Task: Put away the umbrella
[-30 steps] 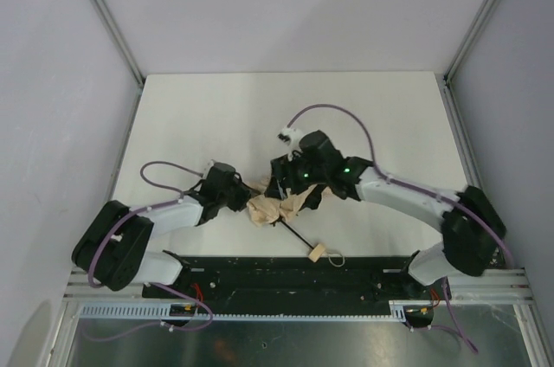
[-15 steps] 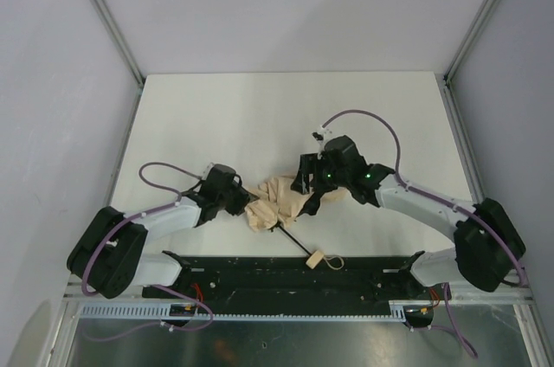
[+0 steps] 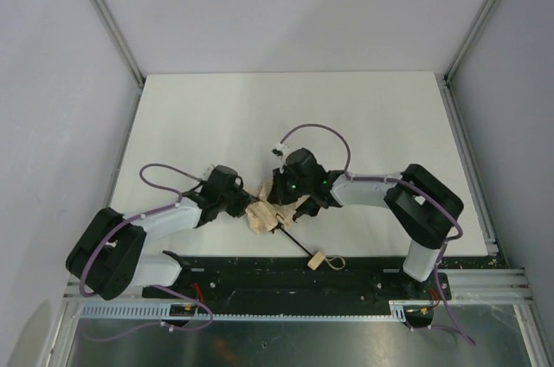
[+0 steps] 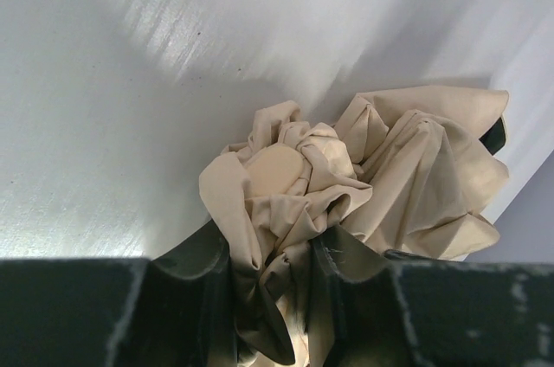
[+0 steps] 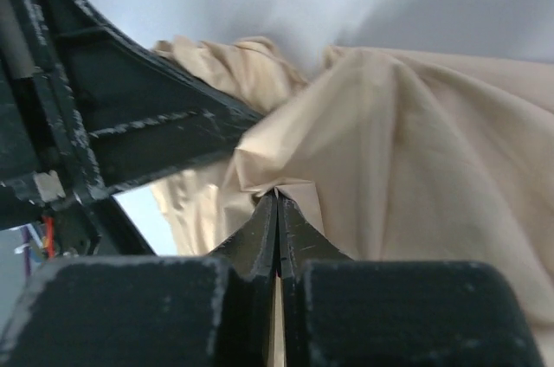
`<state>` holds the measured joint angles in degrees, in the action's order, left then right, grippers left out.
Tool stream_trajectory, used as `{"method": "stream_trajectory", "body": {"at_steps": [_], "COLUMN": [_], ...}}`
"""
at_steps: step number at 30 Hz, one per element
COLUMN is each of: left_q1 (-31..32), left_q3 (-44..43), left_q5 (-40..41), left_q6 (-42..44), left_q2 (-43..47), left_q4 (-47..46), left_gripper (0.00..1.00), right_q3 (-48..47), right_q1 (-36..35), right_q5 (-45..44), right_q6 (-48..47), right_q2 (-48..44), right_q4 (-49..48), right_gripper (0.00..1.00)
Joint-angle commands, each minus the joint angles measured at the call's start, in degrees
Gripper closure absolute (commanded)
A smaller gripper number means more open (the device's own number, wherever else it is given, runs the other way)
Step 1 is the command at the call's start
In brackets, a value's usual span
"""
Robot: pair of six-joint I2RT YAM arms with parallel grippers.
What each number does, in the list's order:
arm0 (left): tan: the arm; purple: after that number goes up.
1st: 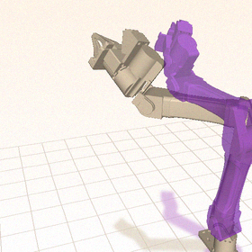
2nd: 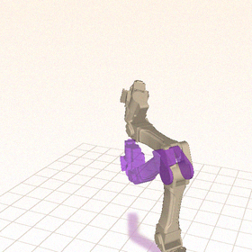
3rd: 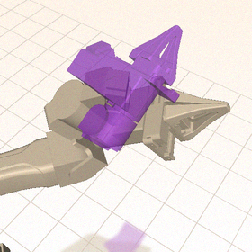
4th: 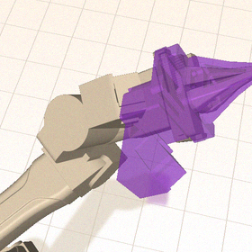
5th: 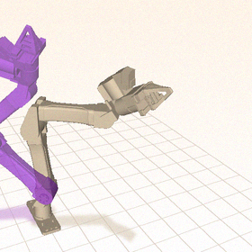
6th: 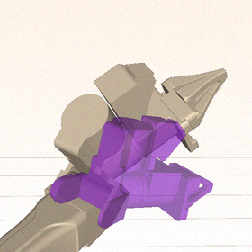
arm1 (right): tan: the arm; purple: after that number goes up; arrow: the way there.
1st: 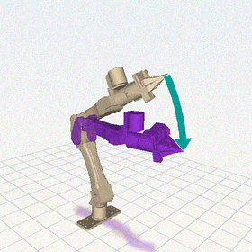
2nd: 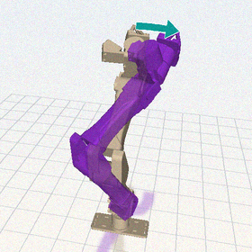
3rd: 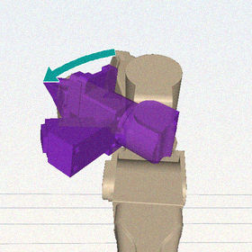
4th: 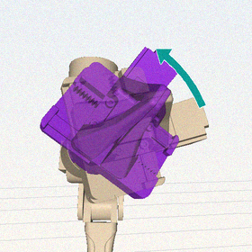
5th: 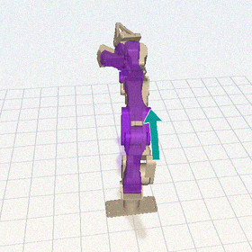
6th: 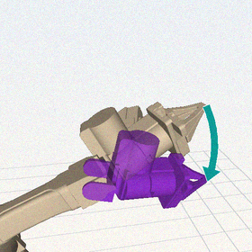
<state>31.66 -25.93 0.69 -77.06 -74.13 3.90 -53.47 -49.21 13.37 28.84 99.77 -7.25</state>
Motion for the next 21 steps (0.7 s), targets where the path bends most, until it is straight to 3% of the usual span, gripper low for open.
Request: {"method": "stream_trajectory", "body": {"at_steps": [1, 9, 18, 20, 21], "left_q1": [1.01, 1.24, 1.28, 1.30, 1.30], "left_q3": [0.10, -0.54, -1.43, -1.28, -1.34], "left_q5": [2.33, 2.49, 4.09, 4.22, 4.09], "left_q6": [0.21, -1.06, -1.27, -1.68, -1.82], "left_q2": [1.05, 0.79, -0.40, -0.40, -0.58], "left_q4": [7.77, 9.16, 10.92, 11.19, 11.38], "left_gripper": [1.00, 1.00, 1.00, 1.00, 1.00], "right_q3": [-2.91, -2.95, -4.22, -4.96, -5.23], "right_q1": [-1.45, -0.52, 5.09, 5.35, 5.27], "right_q5": [6.28, 8.71, 15.30, 16.32, 16.77], "right_q6": [4.54, 3.22, -3.75, -6.48, -7.86], "right_q2": [4.58, 10.46, -3.22, -4.88, -5.30], "right_q4": [-10.65, -6.94, 3.75, 5.65, 6.36], "right_gripper": [1.00, 0.96, 0.48, 0.25, 0.18]}}
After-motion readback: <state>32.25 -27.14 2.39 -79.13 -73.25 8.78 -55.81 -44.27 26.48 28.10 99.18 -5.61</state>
